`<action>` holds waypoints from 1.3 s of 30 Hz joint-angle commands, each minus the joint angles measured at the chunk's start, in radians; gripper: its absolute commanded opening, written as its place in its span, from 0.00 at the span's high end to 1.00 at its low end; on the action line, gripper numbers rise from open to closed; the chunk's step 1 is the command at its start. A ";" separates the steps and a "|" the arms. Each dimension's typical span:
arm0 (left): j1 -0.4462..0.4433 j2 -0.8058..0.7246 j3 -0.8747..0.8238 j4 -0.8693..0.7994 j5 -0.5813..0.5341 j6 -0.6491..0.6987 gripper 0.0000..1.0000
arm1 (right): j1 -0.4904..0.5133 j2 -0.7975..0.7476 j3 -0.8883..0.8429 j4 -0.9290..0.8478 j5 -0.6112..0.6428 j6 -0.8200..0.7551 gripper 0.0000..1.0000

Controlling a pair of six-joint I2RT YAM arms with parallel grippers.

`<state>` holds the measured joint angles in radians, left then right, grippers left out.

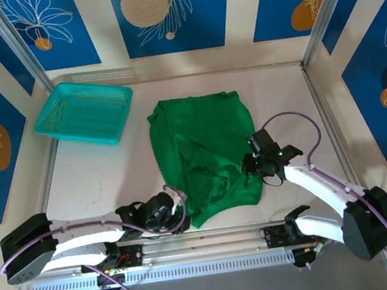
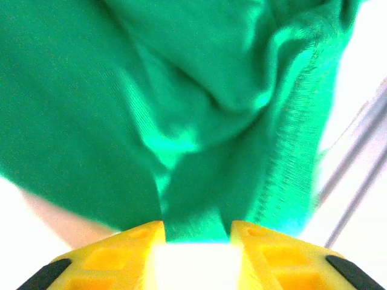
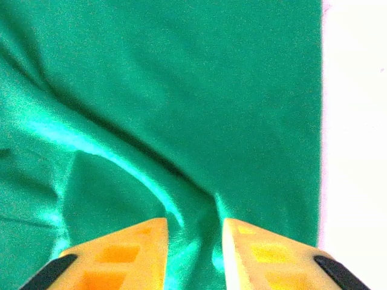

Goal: Fold the inside-out t-shirt

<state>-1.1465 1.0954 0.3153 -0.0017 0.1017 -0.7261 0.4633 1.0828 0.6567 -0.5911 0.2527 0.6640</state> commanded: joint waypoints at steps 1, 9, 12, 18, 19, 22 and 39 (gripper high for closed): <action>-0.009 -0.080 0.073 -0.169 -0.056 -0.019 0.60 | 0.056 -0.025 0.051 -0.090 -0.053 -0.027 0.62; 0.200 -0.096 0.212 -0.204 -0.065 0.105 0.36 | 0.188 0.120 0.074 0.147 -0.232 -0.146 0.55; 0.333 0.034 0.237 -0.081 0.009 0.168 0.22 | 0.199 0.224 0.078 0.183 -0.118 -0.129 0.49; 0.355 0.355 0.418 0.018 0.031 0.337 0.22 | 0.198 0.293 0.079 0.166 -0.044 -0.104 0.78; 0.355 0.408 0.448 0.033 0.062 0.355 0.27 | 0.195 0.279 0.073 0.169 -0.065 -0.104 0.88; 0.357 0.500 0.516 0.040 0.157 0.386 0.46 | 0.165 0.211 0.071 0.170 -0.193 -0.106 0.98; 0.367 0.296 0.527 -0.085 0.287 0.501 1.00 | -0.159 0.065 0.051 0.067 -0.327 -0.114 0.95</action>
<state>-0.7872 1.4425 0.8524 -0.0948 0.2707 -0.2264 0.3393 1.1492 0.7212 -0.4721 -0.0933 0.5568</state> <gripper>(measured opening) 0.055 0.057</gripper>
